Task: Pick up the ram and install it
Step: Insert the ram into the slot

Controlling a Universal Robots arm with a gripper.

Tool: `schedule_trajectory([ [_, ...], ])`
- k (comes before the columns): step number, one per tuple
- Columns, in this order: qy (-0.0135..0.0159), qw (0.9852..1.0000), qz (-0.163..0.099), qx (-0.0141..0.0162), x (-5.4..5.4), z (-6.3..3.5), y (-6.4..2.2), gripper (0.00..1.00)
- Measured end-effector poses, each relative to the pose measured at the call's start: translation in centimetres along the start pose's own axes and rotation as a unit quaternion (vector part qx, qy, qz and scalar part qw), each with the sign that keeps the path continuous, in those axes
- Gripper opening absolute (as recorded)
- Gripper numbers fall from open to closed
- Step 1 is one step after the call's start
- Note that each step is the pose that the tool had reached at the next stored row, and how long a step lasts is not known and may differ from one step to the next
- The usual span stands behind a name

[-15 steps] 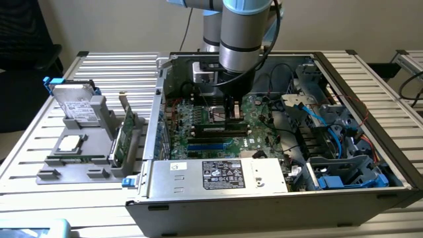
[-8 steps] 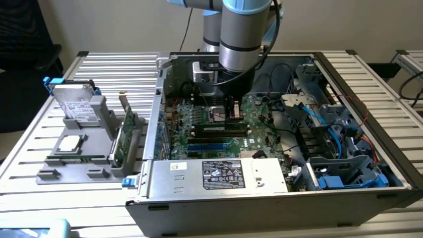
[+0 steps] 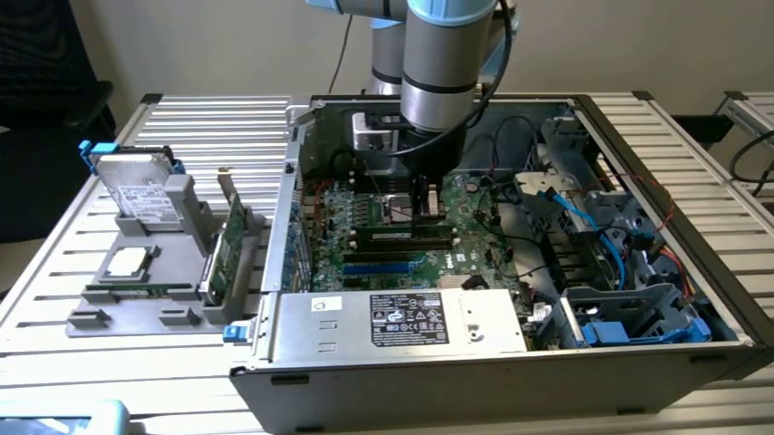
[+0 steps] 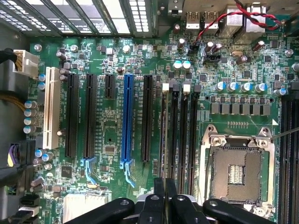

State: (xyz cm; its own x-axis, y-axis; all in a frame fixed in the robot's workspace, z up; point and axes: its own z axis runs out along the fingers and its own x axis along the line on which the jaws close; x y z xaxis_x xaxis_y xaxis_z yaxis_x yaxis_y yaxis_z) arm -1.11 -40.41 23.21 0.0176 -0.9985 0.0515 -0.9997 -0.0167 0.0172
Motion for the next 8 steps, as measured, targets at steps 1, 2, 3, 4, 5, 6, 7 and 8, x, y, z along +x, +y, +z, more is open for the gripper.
schedule_trajectory([
  [1, 0.0004, 1.0, 0.0, -0.0001, 0.0, 0.0, 0.0, 0.13],
  [2, 0.0006, 1.0, 0.0, 0.0, 0.0, 0.0, 0.0, 0.13],
  [3, 0.0007, 1.0, 0.0, -0.0001, 0.0, 0.01, -0.02, 0.13],
  [4, 0.0007, 1.0, 0.0, 0.0, -0.01, 0.01, -0.05, 0.13],
  [5, 0.0008, 1.0, 0.0, 0.0, -0.01, 0.02, -0.07, 0.13],
  [6, 0.0007, 1.0, 0.0, 0.0, -0.03, 0.04, -0.09, 0.13],
  [7, 0.0008, 1.0, 0.0, 0.0, -0.03, 0.05, -0.09, 0.13],
  [8, 0.001, 1.0, 0.0, 0.0, -0.03, 0.04, -0.09, 0.13],
])
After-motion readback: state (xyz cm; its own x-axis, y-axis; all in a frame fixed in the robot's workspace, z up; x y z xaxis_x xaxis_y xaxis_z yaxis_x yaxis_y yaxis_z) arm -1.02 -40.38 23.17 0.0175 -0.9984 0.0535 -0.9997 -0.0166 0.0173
